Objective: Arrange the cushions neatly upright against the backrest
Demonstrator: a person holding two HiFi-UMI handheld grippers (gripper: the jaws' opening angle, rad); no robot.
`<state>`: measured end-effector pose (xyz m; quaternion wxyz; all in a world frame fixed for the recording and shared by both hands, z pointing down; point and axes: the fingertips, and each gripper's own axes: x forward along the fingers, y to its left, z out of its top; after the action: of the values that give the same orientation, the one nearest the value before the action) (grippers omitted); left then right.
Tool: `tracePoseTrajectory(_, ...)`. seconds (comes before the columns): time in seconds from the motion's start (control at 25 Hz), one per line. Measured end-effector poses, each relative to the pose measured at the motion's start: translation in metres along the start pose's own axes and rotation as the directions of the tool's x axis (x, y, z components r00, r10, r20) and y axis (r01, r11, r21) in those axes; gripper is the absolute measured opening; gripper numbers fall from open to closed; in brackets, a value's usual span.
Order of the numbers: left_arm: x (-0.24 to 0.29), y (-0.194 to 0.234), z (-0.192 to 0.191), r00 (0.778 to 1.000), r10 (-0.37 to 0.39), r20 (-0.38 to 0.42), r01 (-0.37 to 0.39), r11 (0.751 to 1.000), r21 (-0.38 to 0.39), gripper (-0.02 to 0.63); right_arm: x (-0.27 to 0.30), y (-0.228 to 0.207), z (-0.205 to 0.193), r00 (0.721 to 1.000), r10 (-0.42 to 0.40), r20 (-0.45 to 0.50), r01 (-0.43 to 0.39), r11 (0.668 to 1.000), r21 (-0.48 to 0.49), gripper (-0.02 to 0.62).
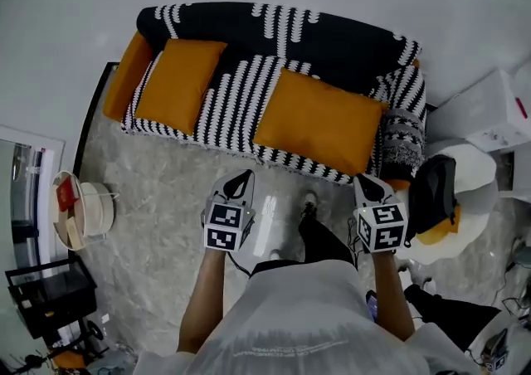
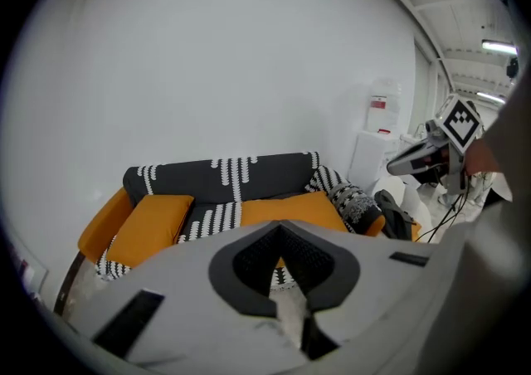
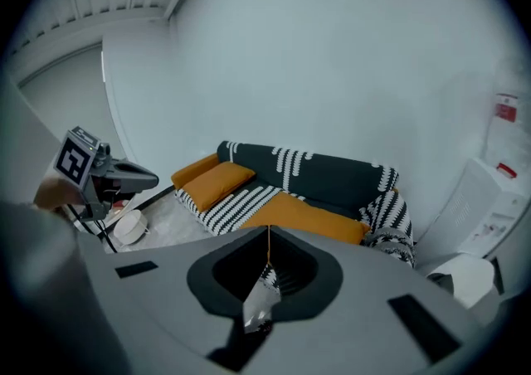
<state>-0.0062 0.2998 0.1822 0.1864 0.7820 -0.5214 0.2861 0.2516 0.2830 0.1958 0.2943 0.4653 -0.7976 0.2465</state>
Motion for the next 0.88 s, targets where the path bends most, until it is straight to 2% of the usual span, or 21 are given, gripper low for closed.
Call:
tracePoseTrajectory(0.36,0.088,0.034,-0.011,0.99,0.027,-0.14,-0.036,0.997,-0.062,0.027,0.076,-0.05,-0.029,0.983,0.038,-0.182,-0.036,0.999,0.012,0.005)
tracePoseTrajectory(0.52,0.12,0.046,-0.033,0.979,0.0,-0.206,-0.021,0.995,-0.1,0.046,0.103,-0.062,-0.045,0.968,0.037,-0.247,-0.028,0.999,0.041,0.035)
tracePoseTrajectory(0.68,0.162,0.061,-0.055,0.968,-0.007,-0.251,-0.01,0.998,-0.063,0.051,0.138,-0.069,-0.058,0.958,0.046,-0.283,-0.033,0.998,0.05,0.058)
tracePoseTrajectory(0.88,0.216,0.078,-0.105,0.957,-0.043,-0.287,0.017,0.996,-0.09,0.079,0.176,-0.081,-0.11,0.936,0.032,-0.35,-0.004,0.997,0.079,0.069)
